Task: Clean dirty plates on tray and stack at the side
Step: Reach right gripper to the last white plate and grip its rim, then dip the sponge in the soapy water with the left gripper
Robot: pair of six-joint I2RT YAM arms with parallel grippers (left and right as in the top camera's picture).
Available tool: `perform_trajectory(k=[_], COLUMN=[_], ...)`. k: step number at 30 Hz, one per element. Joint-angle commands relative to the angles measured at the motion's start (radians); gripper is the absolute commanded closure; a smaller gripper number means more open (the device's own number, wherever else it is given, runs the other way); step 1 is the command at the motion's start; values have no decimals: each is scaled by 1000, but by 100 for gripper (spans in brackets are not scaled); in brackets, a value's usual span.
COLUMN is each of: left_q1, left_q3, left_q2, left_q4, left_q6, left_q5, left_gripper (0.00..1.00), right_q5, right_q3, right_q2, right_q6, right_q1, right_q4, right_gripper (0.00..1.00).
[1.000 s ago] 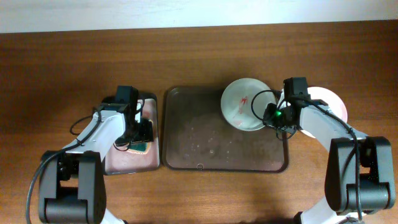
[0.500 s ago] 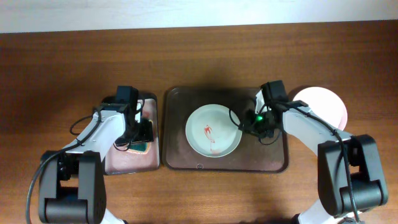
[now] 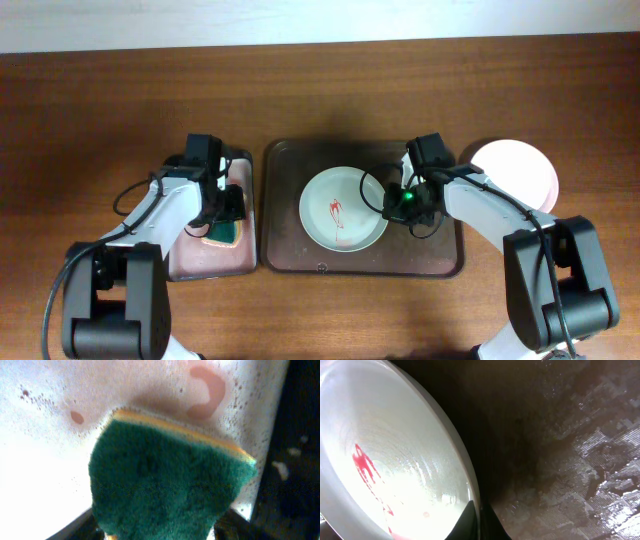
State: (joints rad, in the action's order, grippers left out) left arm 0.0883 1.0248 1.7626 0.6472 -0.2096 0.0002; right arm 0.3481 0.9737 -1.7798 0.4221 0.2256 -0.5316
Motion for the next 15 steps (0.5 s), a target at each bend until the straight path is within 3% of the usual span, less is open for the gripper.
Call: perform_trajectory(k=[1, 4, 5, 11, 15], left_q1=[-2, -1, 1, 2, 0], left_q3=[7, -5, -13, -26, 72], left_q2=[3, 6, 6, 4, -65], left_q4=[-22, -18, -16, 42, 60], left_q6=[-13, -13, -13, 6, 6], left_q5=[4, 5, 4, 4, 0], left_gripper=[56, 92, 98, 100, 100], right_q5=[-31, -31, -31, -31, -31], right_q3=[-10, -9, -9, -10, -10], right_q2=[-6, -6, -6, -6, -6], right_q6=[3, 3, 3, 2, 2], right_q1=[3, 3, 3, 3, 3], right_q4=[-7, -11, -12, -15, -26], right_gripper=[96, 96, 96, 96, 96])
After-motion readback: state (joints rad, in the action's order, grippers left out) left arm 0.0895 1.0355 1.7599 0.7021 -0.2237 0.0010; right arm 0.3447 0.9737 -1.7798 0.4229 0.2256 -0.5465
